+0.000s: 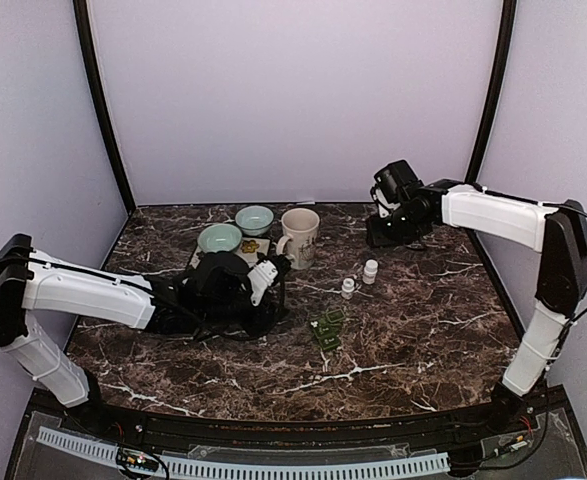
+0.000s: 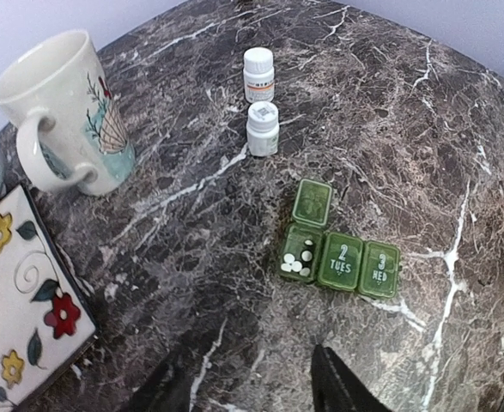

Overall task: Sort the pills into containers
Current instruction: Place the pill bottle at the center of the board, then close the lid of the pill container on the pill container.

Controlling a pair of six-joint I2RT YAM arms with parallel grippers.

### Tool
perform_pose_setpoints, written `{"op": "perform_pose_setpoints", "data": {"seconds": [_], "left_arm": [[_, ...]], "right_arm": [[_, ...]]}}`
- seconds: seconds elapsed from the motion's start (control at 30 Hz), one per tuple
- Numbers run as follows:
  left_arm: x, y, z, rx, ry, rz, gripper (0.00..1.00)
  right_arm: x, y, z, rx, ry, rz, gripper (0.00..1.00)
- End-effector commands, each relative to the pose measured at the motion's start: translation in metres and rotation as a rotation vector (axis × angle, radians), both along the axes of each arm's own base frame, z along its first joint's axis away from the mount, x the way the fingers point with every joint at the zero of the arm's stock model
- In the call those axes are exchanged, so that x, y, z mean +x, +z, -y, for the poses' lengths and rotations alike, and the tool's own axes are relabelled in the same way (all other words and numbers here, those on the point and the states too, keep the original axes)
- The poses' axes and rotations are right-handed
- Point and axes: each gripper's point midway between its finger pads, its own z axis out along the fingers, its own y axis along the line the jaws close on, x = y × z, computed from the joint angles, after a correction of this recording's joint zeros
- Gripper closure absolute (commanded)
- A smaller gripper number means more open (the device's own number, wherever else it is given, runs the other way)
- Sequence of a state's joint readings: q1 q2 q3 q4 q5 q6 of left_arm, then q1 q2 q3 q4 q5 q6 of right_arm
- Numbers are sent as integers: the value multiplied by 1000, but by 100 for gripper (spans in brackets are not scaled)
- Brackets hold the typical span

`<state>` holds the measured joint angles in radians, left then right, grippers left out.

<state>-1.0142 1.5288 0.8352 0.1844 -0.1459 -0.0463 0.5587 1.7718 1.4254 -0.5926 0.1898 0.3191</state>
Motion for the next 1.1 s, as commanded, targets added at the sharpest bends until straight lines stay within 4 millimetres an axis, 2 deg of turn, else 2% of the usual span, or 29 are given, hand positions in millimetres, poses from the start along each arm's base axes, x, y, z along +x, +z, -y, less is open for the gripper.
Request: {"op": "perform_pose_setpoints", "data": {"seconds": [0.0, 0.1, 0.2, 0.33, 0.43, 0.57, 0.77, 1.07], "left_arm": [[-5, -6, 7, -2, -17, -44, 58], [-7, -12, 11, 4, -29, -67, 69], [-10, -18, 16, 10, -50, -97, 78], [-13, -29, 24, 19, -75, -143, 85], [-15, -38, 29, 30, -90, -175, 90], [-16, -49, 34, 47, -96, -210, 94], [-14, -64, 41, 68, -96, -243, 97], [-11, -83, 48, 103, -96, -274, 98]], "right_arm": [[-20, 21, -10, 30, 14, 43, 54], [-35, 17, -18, 50, 36, 27, 63], [-48, 4, -23, 77, 50, -9, 76], [-64, -15, -31, 114, 71, -54, 91], [-73, -27, -37, 142, 87, -81, 99], [-88, -51, -43, 158, 114, -131, 100], [-98, -74, -49, 178, 137, -177, 100], [-102, -96, -61, 216, 172, -218, 100]]}}
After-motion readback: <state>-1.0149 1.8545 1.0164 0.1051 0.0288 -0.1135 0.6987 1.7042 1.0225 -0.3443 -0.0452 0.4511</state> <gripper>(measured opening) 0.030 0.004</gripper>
